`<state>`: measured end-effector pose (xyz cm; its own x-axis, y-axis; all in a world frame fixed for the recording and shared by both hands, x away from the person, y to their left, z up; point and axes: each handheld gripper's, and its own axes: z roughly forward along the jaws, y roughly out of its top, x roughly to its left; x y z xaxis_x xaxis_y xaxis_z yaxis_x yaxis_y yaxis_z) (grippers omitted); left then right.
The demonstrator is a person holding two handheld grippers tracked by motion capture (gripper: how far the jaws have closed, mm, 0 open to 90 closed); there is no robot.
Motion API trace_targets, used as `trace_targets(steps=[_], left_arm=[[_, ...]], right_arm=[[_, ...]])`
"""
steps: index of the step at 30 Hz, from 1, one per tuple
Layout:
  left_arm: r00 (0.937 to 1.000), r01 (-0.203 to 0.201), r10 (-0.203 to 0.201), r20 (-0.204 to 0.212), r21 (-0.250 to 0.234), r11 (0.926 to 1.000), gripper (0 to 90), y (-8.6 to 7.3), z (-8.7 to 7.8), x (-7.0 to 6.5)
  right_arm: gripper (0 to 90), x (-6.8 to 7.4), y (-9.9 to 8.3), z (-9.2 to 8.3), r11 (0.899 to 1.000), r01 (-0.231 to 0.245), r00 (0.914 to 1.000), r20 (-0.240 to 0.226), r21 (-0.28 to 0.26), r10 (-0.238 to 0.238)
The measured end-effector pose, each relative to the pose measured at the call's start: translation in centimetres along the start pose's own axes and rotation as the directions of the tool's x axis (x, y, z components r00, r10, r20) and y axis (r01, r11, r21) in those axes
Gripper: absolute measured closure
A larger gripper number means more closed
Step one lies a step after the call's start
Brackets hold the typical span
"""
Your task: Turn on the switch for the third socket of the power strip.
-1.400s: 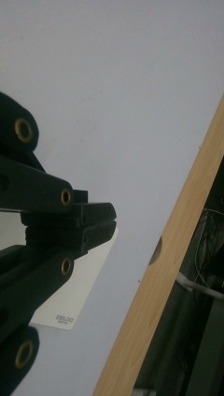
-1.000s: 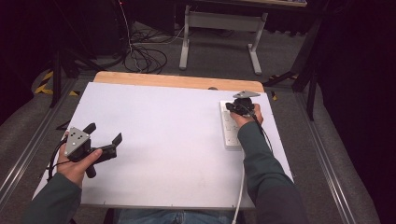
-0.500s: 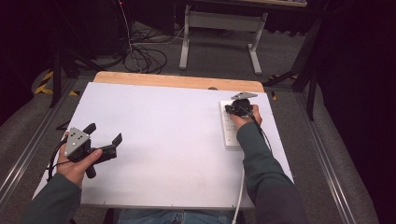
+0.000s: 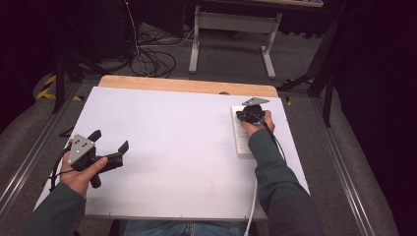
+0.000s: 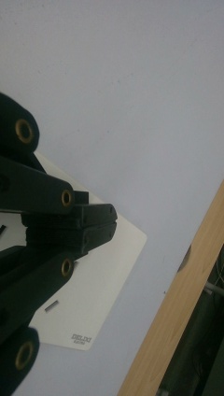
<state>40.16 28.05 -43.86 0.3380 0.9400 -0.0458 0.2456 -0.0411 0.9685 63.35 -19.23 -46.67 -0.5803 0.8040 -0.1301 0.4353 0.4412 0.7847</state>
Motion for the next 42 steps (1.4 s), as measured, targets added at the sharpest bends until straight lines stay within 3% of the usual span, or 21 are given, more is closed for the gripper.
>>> trace_targets(steps=[5,42], left_arm=[[1.0,0.001,-0.001,0.002,-0.002,1.0,2.7,0.0,0.0,0.0],[1.0,-0.004,0.004,0.0,0.005,1.0,2.7,-0.1,-0.5,0.0]], right_arm=[[90.0,0.3,-0.1,0.1,0.999,0.034,0.9994,0.012,0.016,-0.034],[90.0,0.2,-0.1,0.0,1.0,0.011,0.9999,0.009,0.02,-0.011]])
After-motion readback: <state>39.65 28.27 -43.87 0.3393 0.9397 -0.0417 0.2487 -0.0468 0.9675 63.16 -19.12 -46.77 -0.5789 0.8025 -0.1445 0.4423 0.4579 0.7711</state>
